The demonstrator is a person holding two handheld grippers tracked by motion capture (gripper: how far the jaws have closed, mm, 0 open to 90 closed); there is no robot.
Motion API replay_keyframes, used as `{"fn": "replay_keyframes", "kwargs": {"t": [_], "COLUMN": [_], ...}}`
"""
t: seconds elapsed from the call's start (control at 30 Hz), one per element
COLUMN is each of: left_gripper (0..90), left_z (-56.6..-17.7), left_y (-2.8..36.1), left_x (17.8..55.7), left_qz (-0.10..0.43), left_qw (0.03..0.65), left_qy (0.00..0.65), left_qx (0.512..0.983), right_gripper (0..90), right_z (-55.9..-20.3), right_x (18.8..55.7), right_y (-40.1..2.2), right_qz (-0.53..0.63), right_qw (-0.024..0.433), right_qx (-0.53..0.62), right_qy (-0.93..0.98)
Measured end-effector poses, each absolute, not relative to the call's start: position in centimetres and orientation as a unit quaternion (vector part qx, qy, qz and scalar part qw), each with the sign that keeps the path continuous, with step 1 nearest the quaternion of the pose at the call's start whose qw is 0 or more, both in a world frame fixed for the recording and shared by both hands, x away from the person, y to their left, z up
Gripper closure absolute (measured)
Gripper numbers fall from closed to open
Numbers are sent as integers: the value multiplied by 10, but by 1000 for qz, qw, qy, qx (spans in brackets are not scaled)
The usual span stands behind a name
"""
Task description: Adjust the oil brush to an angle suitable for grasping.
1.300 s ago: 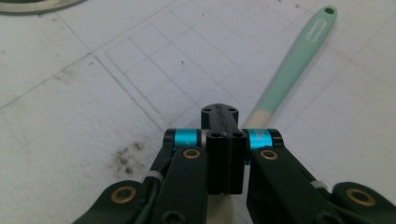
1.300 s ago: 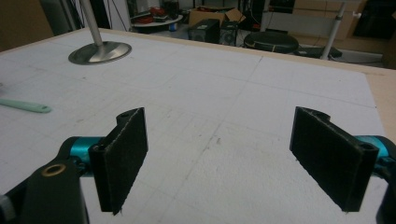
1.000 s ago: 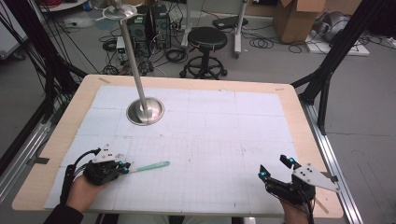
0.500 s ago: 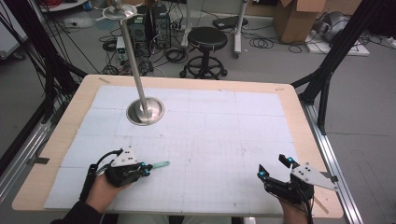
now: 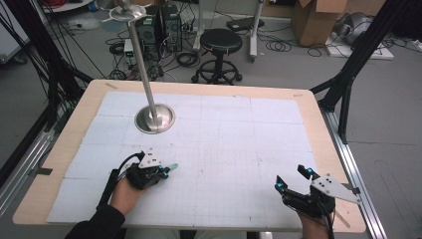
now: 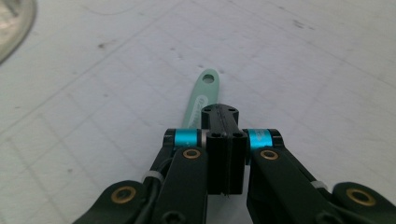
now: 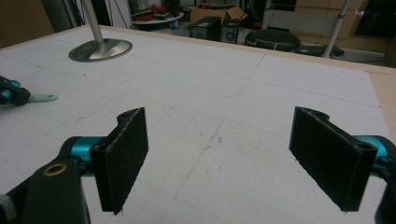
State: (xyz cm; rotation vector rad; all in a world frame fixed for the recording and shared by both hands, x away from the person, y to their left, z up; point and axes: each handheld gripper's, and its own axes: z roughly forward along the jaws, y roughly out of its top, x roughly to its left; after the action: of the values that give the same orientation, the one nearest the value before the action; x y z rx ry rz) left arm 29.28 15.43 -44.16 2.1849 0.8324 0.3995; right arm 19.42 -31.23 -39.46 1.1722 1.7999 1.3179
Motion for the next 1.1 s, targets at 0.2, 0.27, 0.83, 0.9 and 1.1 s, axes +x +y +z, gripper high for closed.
{"fn": "replay_keyframes", "kwargs": {"t": [0.2,0.27,0.83,0.9,1.1], "left_gripper": [895,895,359,295,161], "left_z": [-443,-441,-408,-407,-407], "left_y": [163,166,266,272,279], "left_x": [304,304,257,253,243], "left_qz": [174,176,184,191,205], "left_qw": [375,381,611,615,623], "left_qy": [367,368,369,371,378], "left_qx": [833,830,676,669,653], "right_gripper": [182,182,146,138,140], "right_z": [-395,-395,-395,-396,-394], "right_x": [194,194,195,195,194], "right_y": [-313,-313,-307,-305,-304], "right_qz": [497,497,495,486,504], "right_qw": [306,306,312,325,331], "right_qx": [443,443,430,417,399], "right_qy": [680,680,687,696,691]}}
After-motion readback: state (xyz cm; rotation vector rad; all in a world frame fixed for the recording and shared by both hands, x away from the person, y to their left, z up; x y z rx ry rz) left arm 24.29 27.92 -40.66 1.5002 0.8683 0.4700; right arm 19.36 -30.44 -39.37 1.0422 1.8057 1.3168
